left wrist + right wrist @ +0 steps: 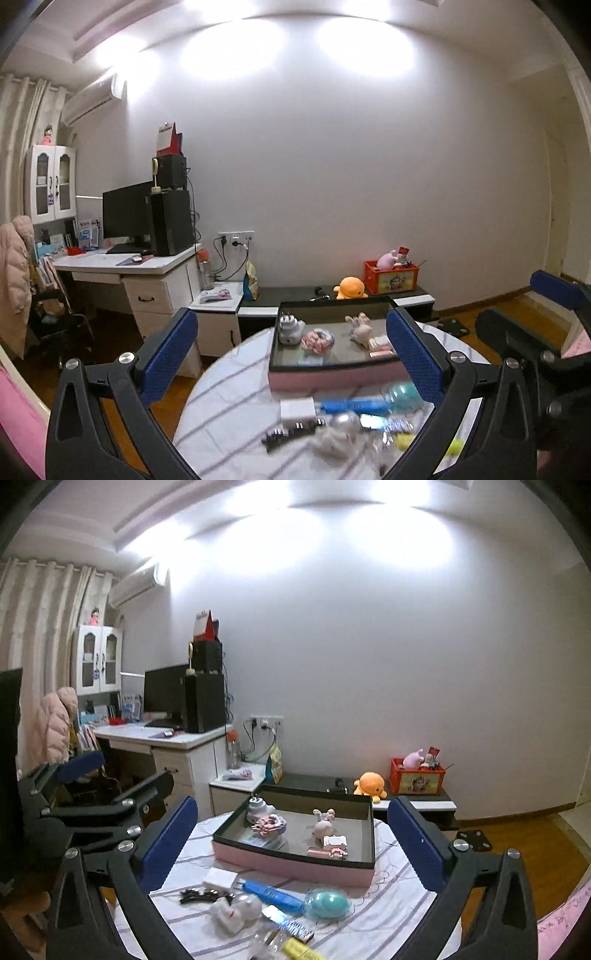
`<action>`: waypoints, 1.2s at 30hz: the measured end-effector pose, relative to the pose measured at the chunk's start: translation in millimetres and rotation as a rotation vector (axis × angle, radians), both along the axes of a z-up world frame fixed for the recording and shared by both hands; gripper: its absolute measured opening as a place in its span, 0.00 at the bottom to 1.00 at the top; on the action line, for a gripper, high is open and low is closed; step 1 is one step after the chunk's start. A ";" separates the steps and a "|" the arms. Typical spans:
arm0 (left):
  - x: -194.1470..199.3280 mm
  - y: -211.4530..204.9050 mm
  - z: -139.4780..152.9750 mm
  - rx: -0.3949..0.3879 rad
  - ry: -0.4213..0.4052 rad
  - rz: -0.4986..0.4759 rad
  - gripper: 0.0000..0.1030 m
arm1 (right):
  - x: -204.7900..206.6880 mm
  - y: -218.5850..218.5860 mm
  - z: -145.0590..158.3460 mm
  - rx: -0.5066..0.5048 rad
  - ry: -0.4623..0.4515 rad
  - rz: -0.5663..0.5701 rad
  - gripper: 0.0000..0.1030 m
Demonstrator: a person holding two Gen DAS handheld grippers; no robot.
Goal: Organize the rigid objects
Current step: 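Withdraw both open tools from the tray back over the bed items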
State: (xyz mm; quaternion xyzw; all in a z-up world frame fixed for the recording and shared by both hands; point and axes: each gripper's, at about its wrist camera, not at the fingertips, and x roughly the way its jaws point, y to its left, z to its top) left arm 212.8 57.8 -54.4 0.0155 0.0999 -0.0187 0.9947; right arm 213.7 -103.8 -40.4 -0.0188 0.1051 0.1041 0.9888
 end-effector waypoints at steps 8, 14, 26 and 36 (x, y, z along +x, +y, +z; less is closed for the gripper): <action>-41.5 -8.7 -6.4 0.034 -0.010 0.012 1.00 | -54.1 -6.2 -9.3 0.009 -0.034 -0.043 1.00; -59.9 -8.7 -14.1 0.032 -0.005 0.000 1.00 | -70.2 -9.2 -13.3 0.007 -0.038 -0.062 1.00; -36.4 5.6 -64.0 0.047 0.170 0.007 1.00 | -52.7 -17.1 -56.7 -0.001 0.098 -0.087 1.00; 12.1 5.7 -121.6 0.036 0.354 -0.023 1.00 | -14.5 -28.5 -105.2 0.009 0.265 -0.113 1.00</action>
